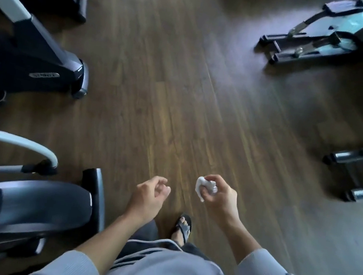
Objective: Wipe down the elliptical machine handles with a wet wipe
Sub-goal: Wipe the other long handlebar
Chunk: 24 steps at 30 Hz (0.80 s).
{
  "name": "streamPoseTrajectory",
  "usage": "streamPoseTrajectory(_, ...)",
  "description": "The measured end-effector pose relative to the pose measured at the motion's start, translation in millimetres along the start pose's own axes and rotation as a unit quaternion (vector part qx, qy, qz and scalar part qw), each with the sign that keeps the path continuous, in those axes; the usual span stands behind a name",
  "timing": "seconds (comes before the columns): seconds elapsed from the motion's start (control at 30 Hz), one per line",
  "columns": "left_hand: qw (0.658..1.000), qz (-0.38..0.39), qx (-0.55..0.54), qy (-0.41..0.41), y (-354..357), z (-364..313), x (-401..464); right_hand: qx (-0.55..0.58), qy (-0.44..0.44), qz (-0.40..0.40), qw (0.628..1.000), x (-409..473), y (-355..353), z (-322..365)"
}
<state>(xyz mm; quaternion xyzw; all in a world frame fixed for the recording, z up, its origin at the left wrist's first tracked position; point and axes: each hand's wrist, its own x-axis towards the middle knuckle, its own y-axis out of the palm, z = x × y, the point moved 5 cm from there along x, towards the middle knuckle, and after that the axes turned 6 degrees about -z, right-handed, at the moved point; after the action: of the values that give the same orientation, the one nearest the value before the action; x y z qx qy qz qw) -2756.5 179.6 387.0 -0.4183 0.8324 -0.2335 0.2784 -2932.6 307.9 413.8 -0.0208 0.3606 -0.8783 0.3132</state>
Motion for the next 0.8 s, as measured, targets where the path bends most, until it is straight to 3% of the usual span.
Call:
streamPoseTrajectory(0.3, 0.995, -0.064, -0.065, -0.036, 4, -28, 141, -0.019, -0.017, 0.036, 0.999, 133, 33, 39)
streamPoseTrajectory(0.47, 0.994, -0.057, -0.083, -0.040, -7, -43, 236, -0.043, -0.044, 0.028, 0.998, 218, 46, 88)
streamPoseTrajectory(0.63, 0.996, -0.068, -0.057, -0.023, -48, -55, 317, -0.022, -0.043, 0.026, 0.999, 287, 68, 145)
streamPoseTrajectory(0.8, 0.985, -0.138, -0.078, -0.061, -96, -43, 360, -0.011, -0.062, 0.090, 0.994, 331, 112, 199)
